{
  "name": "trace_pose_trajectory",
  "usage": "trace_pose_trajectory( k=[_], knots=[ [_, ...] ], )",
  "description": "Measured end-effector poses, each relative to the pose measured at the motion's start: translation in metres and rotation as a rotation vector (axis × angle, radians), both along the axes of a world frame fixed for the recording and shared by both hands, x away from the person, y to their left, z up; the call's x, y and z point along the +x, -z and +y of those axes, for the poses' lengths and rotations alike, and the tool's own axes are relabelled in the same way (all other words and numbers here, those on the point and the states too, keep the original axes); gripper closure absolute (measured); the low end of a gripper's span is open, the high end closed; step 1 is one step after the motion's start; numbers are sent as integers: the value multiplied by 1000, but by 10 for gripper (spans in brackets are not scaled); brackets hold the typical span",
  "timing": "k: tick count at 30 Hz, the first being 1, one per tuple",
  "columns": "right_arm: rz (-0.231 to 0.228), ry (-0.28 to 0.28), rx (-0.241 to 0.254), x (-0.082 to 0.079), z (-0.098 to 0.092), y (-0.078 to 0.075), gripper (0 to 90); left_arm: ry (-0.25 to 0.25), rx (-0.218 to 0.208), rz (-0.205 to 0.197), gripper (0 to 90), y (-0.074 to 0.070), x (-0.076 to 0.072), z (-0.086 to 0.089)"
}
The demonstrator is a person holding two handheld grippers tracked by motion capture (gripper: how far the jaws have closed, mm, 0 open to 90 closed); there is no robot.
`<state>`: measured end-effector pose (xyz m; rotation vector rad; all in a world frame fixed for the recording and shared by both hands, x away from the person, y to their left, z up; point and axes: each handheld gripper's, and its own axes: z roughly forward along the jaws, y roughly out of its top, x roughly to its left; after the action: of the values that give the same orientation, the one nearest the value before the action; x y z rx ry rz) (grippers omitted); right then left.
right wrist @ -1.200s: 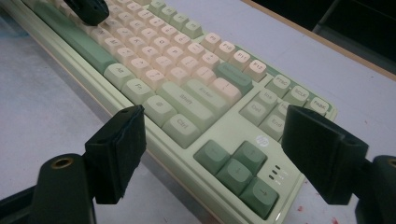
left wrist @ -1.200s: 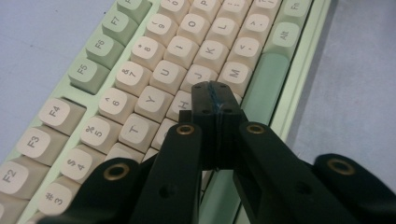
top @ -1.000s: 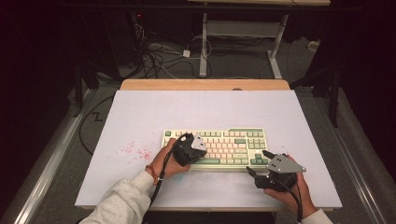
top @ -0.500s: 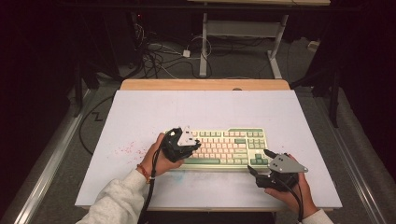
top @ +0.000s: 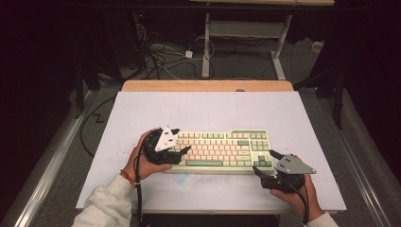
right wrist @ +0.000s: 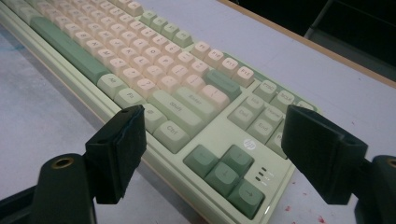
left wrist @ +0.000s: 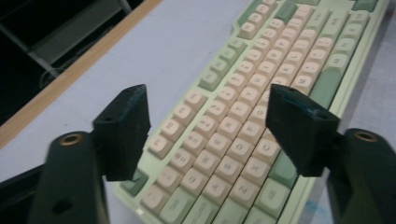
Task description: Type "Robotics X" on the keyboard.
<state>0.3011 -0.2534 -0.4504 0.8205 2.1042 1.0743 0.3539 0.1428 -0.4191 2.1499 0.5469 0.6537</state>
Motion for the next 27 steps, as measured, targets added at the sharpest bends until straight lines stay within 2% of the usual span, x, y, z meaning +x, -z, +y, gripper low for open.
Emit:
trace_pose_trajectory(
  k=[2,7,11,15,17,18,20,21,23,24,27],
  knots=[
    [-3,3,3,0,-1,-1,223,-20,-5,-17,235,2,-4,11],
    [-5,6,11,1,-1,-2,223,-76,-20,-15,191,13,-13,36],
    [-6,11,19,2,-2,-4,223,-122,-24,1,180,22,-19,53],
    [-10,11,36,6,-3,-11,242,-165,-18,37,178,34,-26,68],
    [-22,6,36,8,-3,-15,268,-185,-6,60,178,41,-31,75],
    [-20,8,39,10,-2,-17,277,-189,7,56,178,43,-33,77],
    [-12,-8,44,13,-1,-21,334,-201,4,67,178,47,-37,81],
    [-9,-14,50,14,0,-23,358,-209,-2,92,178,50,-40,82],
    [-10,-23,54,16,2,-27,418,-206,7,97,178,51,-42,82],
    [-4,-28,63,17,3,-29,438,-204,17,81,178,51,-43,82],
    [3,-46,59,22,9,-36,517,-208,7,95,178,51,-43,82]
  ],
)
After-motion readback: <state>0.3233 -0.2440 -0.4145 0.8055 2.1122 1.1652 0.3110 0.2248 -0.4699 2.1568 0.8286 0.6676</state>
